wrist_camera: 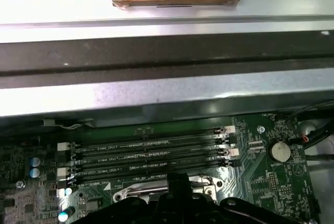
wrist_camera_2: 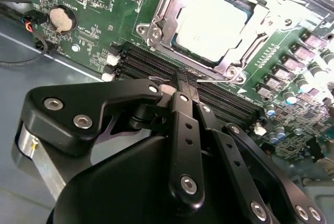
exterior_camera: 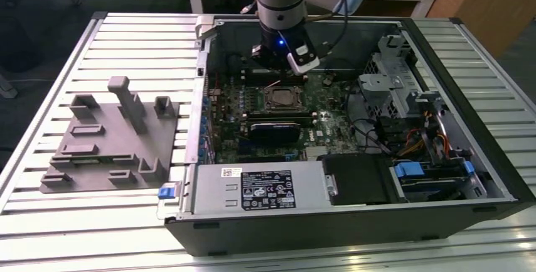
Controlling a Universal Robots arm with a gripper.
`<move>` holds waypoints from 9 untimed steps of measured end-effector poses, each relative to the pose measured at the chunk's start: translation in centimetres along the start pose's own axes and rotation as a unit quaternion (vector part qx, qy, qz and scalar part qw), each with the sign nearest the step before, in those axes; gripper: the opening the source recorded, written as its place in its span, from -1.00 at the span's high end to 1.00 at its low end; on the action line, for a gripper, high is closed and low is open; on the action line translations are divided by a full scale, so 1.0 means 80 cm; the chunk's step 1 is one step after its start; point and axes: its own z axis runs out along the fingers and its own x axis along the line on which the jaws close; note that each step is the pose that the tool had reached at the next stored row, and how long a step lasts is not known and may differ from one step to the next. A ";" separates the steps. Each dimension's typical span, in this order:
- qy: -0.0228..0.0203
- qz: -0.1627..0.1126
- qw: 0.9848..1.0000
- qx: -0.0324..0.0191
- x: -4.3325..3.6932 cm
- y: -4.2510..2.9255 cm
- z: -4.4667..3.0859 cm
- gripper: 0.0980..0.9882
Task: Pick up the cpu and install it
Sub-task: 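Install the first cpu locking lever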
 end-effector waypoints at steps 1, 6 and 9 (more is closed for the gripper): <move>0.000 0.000 1.000 0.000 0.000 0.0007 0.0009 0.98; -0.005 0.000 1.000 0.000 0.001 0.0038 0.0060 0.98; -0.010 0.002 1.000 -0.001 0.002 0.0041 0.0089 0.98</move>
